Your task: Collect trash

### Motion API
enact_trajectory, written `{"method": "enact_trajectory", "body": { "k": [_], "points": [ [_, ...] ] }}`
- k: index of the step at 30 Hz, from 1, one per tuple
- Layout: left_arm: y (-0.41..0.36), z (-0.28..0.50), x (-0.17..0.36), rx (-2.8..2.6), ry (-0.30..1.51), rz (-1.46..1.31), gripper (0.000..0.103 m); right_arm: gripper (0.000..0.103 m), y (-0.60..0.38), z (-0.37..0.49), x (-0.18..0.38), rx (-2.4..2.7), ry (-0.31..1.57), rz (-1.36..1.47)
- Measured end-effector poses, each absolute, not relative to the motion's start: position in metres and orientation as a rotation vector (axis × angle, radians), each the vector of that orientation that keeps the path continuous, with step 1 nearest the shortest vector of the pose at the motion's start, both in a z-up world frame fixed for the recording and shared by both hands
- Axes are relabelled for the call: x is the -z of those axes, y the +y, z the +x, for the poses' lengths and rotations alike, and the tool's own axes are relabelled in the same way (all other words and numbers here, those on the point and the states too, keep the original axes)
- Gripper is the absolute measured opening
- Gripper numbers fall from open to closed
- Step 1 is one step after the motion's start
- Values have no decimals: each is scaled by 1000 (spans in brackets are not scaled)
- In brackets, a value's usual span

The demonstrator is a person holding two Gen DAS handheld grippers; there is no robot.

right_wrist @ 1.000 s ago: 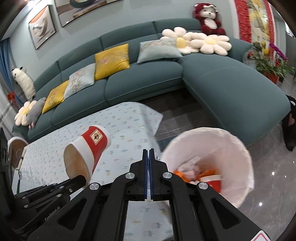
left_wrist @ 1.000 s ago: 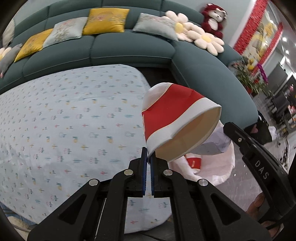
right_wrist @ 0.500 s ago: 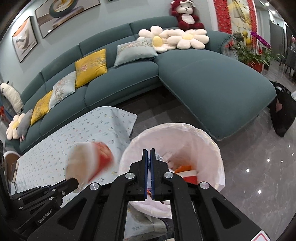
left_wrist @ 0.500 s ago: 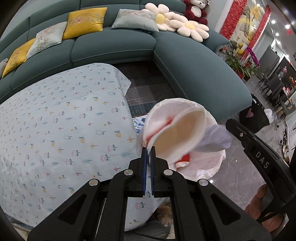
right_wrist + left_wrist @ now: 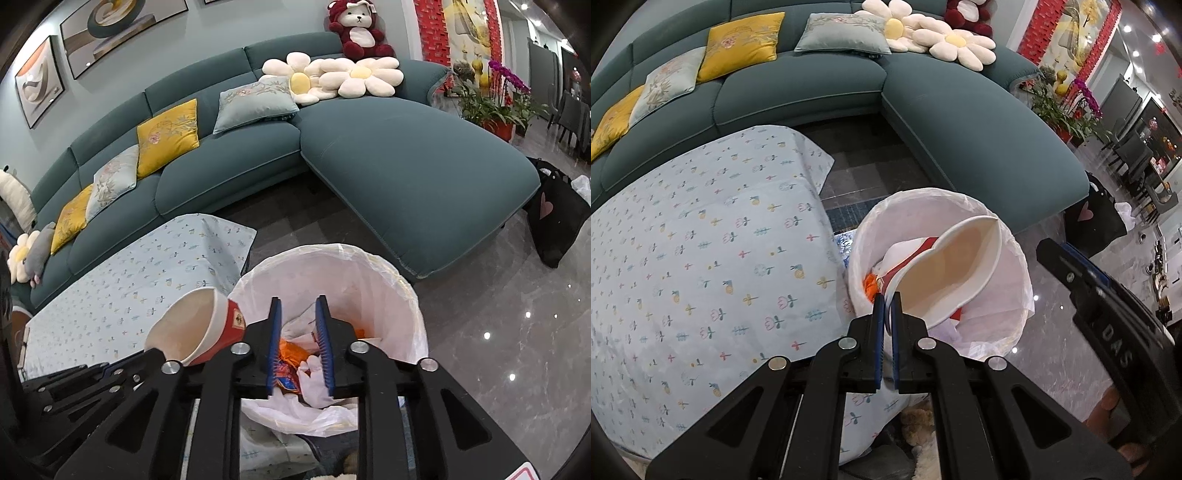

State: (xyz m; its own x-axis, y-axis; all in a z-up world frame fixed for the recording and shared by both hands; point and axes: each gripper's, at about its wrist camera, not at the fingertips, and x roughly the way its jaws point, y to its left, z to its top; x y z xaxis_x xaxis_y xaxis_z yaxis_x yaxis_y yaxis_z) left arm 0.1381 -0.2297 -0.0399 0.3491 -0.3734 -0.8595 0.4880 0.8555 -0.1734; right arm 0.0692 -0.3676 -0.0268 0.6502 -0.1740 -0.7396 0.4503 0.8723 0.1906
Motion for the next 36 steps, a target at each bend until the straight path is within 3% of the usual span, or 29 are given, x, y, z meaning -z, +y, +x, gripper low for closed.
{"method": "enact_trajectory", "body": {
  "k": [2, 3, 6, 13, 26, 29, 36],
  "points": [
    [-233, 139, 41, 556, 1082, 116, 6, 45, -368, 66, 25, 378, 785, 369],
    [-234, 139, 41, 556, 1082, 112, 8, 47, -369, 64, 24, 386, 777, 363],
    [-236, 139, 41, 548, 1079, 112, 29, 48, -371, 62, 24, 392, 776, 357],
    [-234, 136, 41, 534, 1070, 113, 41, 49, -374, 59, 28, 401, 784, 365],
    [-205, 132, 39, 478, 1057, 96, 43, 62, -360, 56, 22, 402, 782, 330],
    [-197, 130, 36, 451, 1042, 91, 55, 66, -351, 55, 21, 394, 784, 314],
    [-180, 124, 33, 428, 1020, 103, 56, 71, -331, 50, 22, 366, 799, 273]
  ]
}}
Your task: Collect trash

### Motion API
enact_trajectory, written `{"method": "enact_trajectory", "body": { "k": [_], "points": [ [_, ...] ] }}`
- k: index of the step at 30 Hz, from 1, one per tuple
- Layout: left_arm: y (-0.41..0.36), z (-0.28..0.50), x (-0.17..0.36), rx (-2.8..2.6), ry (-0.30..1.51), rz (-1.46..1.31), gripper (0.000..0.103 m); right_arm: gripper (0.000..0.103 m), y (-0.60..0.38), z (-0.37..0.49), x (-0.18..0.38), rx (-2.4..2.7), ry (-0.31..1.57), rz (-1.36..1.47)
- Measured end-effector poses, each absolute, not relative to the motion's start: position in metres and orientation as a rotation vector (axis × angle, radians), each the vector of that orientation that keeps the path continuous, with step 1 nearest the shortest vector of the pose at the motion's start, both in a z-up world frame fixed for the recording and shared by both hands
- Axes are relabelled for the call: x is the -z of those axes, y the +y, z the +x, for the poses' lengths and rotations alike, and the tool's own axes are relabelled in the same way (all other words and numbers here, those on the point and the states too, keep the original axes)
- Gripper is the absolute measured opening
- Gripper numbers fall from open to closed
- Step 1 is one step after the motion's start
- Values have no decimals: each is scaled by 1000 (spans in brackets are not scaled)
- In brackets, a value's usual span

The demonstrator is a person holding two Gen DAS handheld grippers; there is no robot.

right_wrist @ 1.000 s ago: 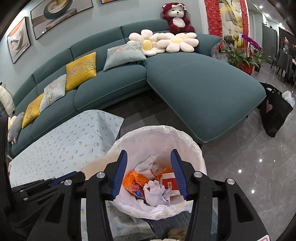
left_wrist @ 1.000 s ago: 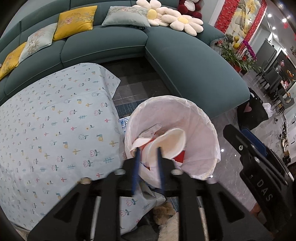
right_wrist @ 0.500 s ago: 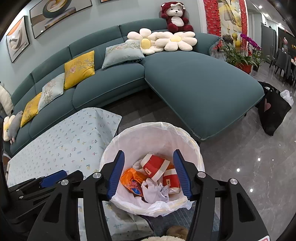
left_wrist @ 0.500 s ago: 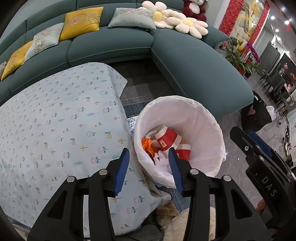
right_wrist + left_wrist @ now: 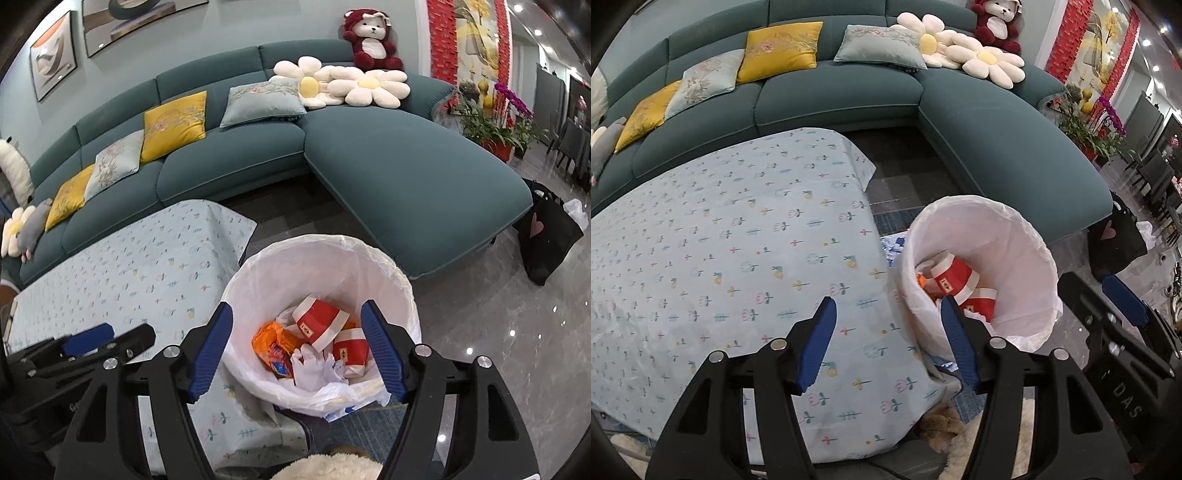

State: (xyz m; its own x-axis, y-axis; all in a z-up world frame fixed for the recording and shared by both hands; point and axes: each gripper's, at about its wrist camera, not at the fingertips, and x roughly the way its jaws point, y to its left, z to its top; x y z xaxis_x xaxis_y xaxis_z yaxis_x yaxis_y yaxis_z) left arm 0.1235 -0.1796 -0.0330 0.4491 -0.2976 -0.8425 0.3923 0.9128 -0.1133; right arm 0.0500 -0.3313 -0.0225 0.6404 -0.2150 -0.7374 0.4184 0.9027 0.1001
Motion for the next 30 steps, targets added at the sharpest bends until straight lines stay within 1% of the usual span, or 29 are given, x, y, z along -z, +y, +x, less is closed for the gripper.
{"method": "enact_trajectory", "body": {
  "k": [4, 5, 7, 8, 10, 14, 18, 20, 21, 22, 30],
  "points": [
    [-169, 118, 33, 411, 1013, 107, 57, 73, -321, 46, 24, 339, 808, 256],
    [-167, 117, 33, 408, 1014, 109, 58, 74, -318, 45, 25, 335, 810, 252],
    [-162, 114, 33, 395, 1014, 117, 66, 80, -313, 43, 26, 327, 813, 243],
    [-159, 112, 34, 381, 1008, 120, 69, 81, -310, 41, 26, 326, 811, 236],
    [-154, 108, 35, 373, 1003, 121, 70, 84, -307, 38, 27, 322, 813, 229],
    [-146, 101, 40, 361, 1007, 134, 70, 85, -300, 34, 33, 320, 827, 227],
    [-140, 95, 45, 352, 1013, 145, 72, 85, -298, 29, 38, 330, 841, 232],
    [-138, 92, 48, 340, 1014, 148, 77, 85, -299, 27, 40, 336, 843, 235],
    [-136, 91, 49, 334, 1013, 149, 82, 86, -298, 26, 42, 339, 846, 234],
    [-135, 90, 50, 329, 1010, 149, 83, 90, -298, 25, 44, 341, 850, 230],
    [-131, 84, 62, 310, 1017, 160, 83, 90, -297, 19, 62, 354, 894, 196]
  ]
}}
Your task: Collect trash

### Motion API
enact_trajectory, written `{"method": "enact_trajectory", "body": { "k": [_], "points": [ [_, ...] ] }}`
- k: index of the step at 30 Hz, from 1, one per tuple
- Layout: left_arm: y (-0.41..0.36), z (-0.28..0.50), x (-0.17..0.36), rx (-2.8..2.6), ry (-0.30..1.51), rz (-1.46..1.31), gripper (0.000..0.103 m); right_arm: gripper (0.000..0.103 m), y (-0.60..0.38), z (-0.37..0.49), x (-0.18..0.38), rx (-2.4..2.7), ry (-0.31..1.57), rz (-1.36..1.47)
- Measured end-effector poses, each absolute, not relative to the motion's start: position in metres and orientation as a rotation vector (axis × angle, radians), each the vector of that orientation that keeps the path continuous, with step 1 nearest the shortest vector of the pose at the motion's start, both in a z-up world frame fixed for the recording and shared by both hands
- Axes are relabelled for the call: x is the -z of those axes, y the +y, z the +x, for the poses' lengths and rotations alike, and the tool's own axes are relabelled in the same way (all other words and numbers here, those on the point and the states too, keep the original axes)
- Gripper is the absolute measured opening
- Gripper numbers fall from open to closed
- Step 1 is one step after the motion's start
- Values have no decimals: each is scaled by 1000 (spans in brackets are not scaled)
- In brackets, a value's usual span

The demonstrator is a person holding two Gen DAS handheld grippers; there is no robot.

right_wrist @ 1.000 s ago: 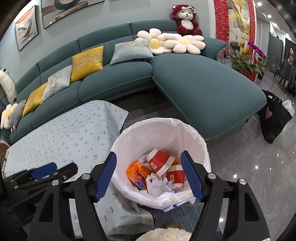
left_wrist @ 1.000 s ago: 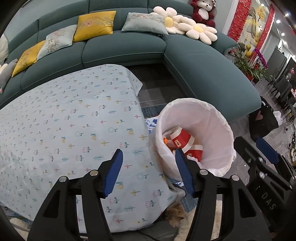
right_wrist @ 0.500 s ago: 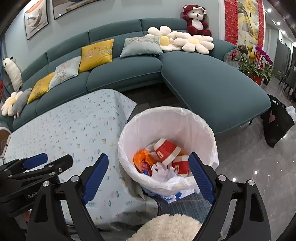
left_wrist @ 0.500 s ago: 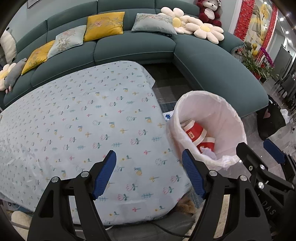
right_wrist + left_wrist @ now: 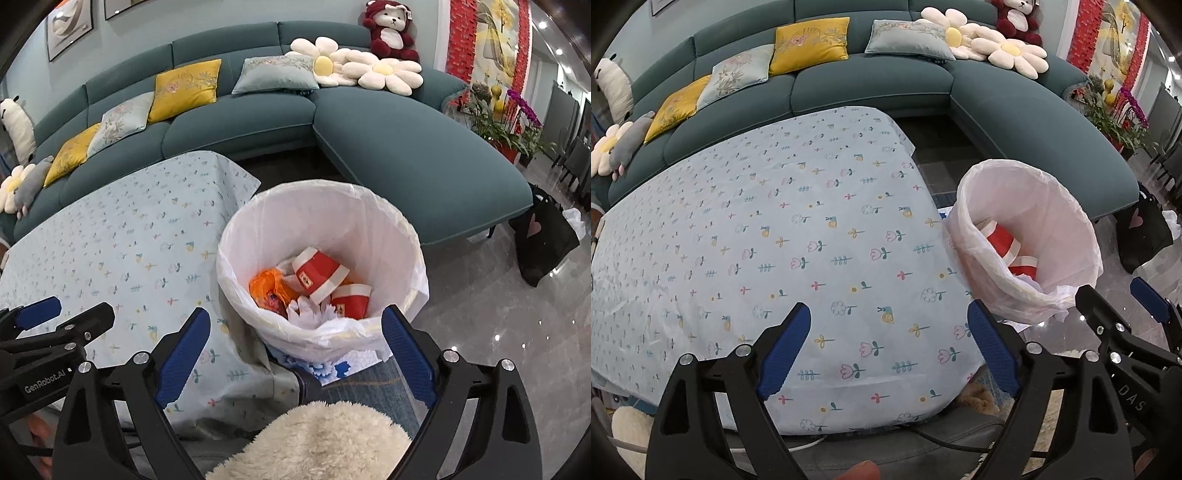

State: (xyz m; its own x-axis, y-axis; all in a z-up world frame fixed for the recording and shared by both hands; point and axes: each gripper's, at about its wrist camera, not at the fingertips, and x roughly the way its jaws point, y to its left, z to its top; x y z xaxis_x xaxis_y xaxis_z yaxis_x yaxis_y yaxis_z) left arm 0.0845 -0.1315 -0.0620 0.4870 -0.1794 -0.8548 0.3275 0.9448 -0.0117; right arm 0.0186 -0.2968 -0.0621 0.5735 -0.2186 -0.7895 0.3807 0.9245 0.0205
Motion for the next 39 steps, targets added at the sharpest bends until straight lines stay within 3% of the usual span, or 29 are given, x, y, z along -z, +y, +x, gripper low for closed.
{"method": "enact_trajectory", "body": {
  "k": [3, 15, 39],
  "points": [
    [-133, 84, 64, 299, 1016, 172, 88, 90, -300, 16, 65, 360, 899, 214],
    [-139, 83, 65, 299, 1008, 187, 90, 90, -308, 13, 66, 389, 913, 234],
    [-138, 85, 64, 257, 1001, 180, 91, 90, -308, 11, 65, 401, 908, 220]
  ]
}}
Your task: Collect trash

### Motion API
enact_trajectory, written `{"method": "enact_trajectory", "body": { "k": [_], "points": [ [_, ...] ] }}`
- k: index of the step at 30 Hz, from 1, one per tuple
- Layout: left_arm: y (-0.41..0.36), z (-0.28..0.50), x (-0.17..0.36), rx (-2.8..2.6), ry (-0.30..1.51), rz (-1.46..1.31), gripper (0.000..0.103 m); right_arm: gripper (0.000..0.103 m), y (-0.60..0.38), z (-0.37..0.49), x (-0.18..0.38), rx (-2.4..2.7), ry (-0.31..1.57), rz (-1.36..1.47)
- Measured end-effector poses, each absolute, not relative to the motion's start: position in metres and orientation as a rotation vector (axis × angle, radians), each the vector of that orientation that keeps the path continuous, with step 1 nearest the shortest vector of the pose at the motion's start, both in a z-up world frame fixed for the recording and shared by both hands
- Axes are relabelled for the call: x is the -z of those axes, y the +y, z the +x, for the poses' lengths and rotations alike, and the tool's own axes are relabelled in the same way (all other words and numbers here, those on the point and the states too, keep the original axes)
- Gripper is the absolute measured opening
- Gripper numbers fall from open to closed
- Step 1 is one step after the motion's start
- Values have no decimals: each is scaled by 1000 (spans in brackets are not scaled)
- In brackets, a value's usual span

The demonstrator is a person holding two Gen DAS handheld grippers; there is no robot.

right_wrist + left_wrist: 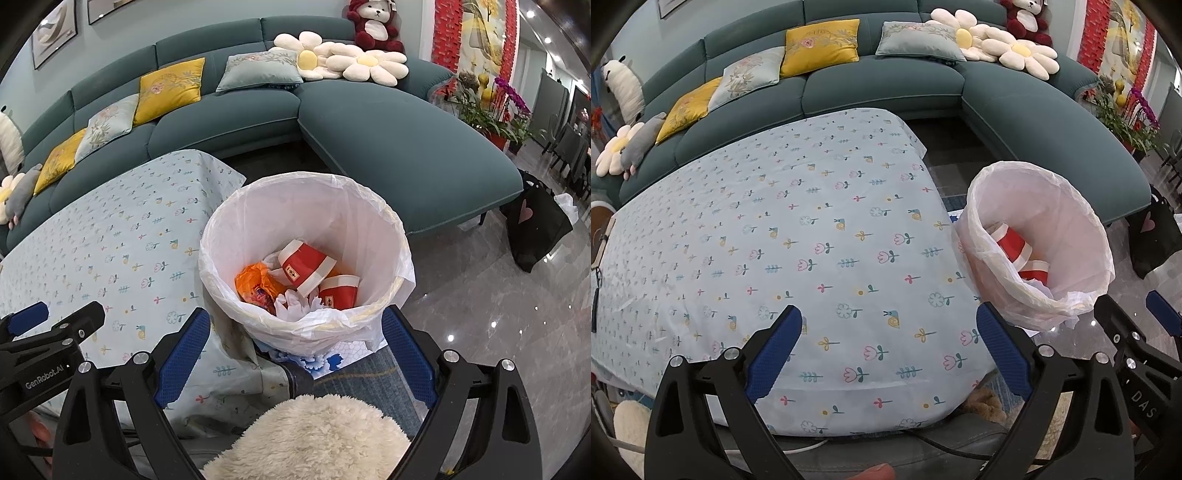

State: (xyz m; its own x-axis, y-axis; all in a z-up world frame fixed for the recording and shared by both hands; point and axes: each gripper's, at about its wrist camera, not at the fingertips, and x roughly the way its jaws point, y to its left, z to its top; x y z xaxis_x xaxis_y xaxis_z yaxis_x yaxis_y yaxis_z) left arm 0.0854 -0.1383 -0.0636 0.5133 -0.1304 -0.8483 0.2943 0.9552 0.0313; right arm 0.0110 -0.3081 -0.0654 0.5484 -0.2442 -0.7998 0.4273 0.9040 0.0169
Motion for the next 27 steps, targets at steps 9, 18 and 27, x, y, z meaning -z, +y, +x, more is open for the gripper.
{"method": "enact_trajectory", "body": {
  "k": [9, 18, 27],
  "points": [
    [-147, 82, 57, 279, 978, 196, 91, 90, -307, 11, 63, 403, 903, 208],
    [-153, 79, 53, 280, 954, 215, 91, 90, -308, 8, 60, 405, 894, 205],
    [-156, 77, 50, 277, 946, 214, 91, 90, -309, 8, 58, 408, 889, 205]
  ]
}}
